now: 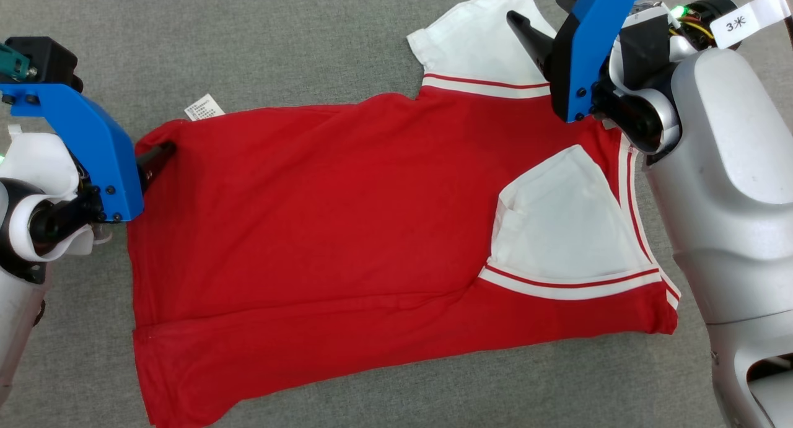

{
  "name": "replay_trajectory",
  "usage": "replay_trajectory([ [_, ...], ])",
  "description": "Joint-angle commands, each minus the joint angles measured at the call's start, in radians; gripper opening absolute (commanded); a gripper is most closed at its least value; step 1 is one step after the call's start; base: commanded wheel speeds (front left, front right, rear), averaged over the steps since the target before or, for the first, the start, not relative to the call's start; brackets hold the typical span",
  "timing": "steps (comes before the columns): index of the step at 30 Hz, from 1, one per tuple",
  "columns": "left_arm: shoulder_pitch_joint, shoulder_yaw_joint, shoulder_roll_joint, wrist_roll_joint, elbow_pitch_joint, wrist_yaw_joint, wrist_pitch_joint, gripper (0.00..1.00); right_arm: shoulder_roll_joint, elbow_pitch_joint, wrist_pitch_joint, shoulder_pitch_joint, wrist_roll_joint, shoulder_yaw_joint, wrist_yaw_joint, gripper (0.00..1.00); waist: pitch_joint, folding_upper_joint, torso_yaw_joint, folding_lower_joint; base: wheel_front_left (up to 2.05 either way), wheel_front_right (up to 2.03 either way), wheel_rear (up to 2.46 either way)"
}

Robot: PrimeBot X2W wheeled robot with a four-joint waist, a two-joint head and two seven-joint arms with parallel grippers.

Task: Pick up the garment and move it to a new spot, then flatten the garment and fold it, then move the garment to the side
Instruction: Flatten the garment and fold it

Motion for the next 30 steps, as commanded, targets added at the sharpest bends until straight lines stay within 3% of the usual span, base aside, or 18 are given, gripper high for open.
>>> replay_trajectory([
  [1, -0.010, -0.005, -0.005, 0.015, 0.005, -0.001, -0.011, 1.00, -0.006, 0.018, -0.016, -0.023, 0.009, 0.003, 0.001, 1.00, 0.007, 0.0000, 0.005, -0.0001, 0.00, 0.00, 0.00],
  [2, -0.014, -0.008, -0.006, 0.023, 0.007, -0.004, -0.021, 0.95, -0.007, 0.029, -0.020, -0.026, 0.011, 0.007, 0.001, 1.00, 0.009, 0.0000, 0.007, -0.0001, 0.00, 0.00, 0.00],
  [3, -0.016, -0.015, -0.009, 0.029, 0.008, -0.008, -0.029, 0.43, -0.010, 0.040, -0.023, -0.030, 0.015, 0.008, 0.001, 1.00, 0.012, 0.0000, 0.011, -0.0001, 0.00, 0.00, 0.00],
  [4, -0.018, -0.020, -0.014, 0.036, 0.011, -0.014, -0.037, 0.00, -0.014, 0.051, -0.025, -0.035, 0.018, 0.009, 0.000, 1.00, 0.015, 0.0000, 0.015, -0.0001, 0.00, 0.00, 0.00],
  [11, -0.009, -0.025, -0.091, 0.052, 0.017, -0.037, -0.161, 0.00, -0.061, 0.142, -0.037, -0.071, -0.013, -0.031, 0.001, 1.00, 0.029, 0.0000, 0.082, -0.0001, 0.00, 0.00, 0.00],
  [20, -0.012, -0.124, -0.191, 0.120, 0.028, -0.123, -0.281, 0.00, -0.173, 0.279, -0.007, -0.132, -0.142, -0.129, 0.000, 1.00, 0.053, 0.0000, 0.233, -0.0001, 0.00, 0.00, 0.00],
  [26, -0.027, -0.143, -0.252, 0.138, 0.046, -0.142, -0.364, 0.00, -0.233, 0.313, -0.005, -0.140, -0.208, -0.156, 0.000, 1.00, 0.078, 0.0000, 0.299, -0.0001, 0.00, 0.00, 0.00],
  [30, -0.011, -0.139, -0.282, 0.127, 0.074, -0.146, -0.413, 0.00, -0.218, 0.338, -0.002, -0.102, -0.185, -0.154, 0.001, 1.00, 0.083, 0.0000, 0.310, -0.0001, 0.00, 0.00, 0.00],
])
